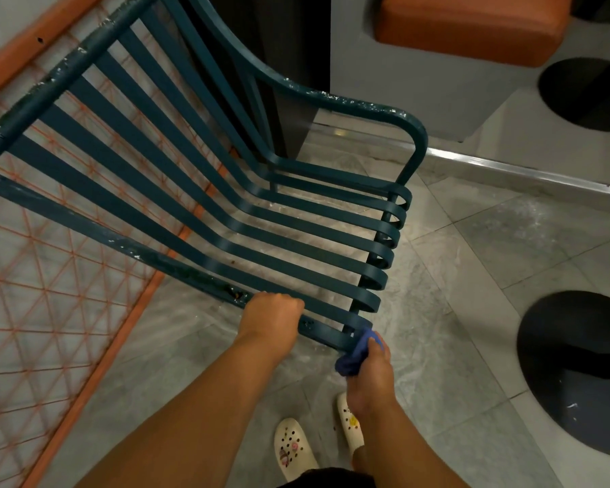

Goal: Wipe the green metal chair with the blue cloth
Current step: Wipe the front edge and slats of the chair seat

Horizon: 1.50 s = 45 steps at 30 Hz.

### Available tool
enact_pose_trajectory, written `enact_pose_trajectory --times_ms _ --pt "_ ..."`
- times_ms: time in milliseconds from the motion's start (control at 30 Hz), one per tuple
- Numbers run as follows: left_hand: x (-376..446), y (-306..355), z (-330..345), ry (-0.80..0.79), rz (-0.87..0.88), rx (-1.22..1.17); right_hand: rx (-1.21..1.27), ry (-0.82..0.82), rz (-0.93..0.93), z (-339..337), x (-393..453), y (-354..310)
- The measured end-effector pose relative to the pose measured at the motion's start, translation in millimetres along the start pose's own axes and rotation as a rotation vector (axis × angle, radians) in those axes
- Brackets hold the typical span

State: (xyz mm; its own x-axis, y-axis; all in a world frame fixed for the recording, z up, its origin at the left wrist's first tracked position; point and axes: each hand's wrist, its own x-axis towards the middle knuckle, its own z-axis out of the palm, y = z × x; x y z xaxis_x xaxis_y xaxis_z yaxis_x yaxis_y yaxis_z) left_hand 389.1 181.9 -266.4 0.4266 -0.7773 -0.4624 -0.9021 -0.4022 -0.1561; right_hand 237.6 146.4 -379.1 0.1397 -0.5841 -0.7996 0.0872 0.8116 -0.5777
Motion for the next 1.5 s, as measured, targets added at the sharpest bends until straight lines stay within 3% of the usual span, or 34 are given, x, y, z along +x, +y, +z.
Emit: enact_pose_trajectory --times_ms 100,167,333,633,800,933,1033,1133,1233,1367,1500 --pt "-0.2 0.5 -0.7 -0.011 -0.012 -0.017 0.506 -0.023 0.235 1.1 0.3 -1.7" --pt "-0.3 0.6 -1.9 -0.012 -0.012 -0.020 0.737 0.000 0.295 7.6 -5.8 1.8" --pt "1.1 0.8 -5.5 -0.020 -0.012 -0.011 0.903 0.066 0.494 -1.0 -6.6 6.7" --pt "3.5 2.5 -0.7 -0.060 -0.024 0.013 0.527 0.071 0.465 -8.4 30.2 10.0" --pt "3.7 1.3 0.0 -0.038 -0.030 0.008 0.268 0.038 0.213 5.5 -8.6 -5.4" --pt "2.5 2.3 -2.2 -0.037 -0.030 0.037 -0.416 0.125 -0.118 22.3 -59.0 6.5" --pt "3.0 3.9 -3.1 -0.058 -0.039 0.049 -0.793 0.037 -0.353 29.7 -66.2 11.5" --pt "4.2 4.2 -0.7 -0.032 -0.038 0.037 -0.845 -0.056 -0.533 18.2 -48.9 1.3" --pt "3.6 4.0 2.2 -0.022 -0.059 0.008 -0.789 -0.058 -0.519 9.8 -43.3 0.0" --pt "5.8 1.9 12.6 0.025 -0.046 -0.014 -1.007 -0.120 -0.643 15.0 -56.7 6.2" --pt "-5.1 -5.5 28.1 0.152 -0.048 -0.187 -1.145 -0.199 -0.697 0.6 -49.9 -3.7"
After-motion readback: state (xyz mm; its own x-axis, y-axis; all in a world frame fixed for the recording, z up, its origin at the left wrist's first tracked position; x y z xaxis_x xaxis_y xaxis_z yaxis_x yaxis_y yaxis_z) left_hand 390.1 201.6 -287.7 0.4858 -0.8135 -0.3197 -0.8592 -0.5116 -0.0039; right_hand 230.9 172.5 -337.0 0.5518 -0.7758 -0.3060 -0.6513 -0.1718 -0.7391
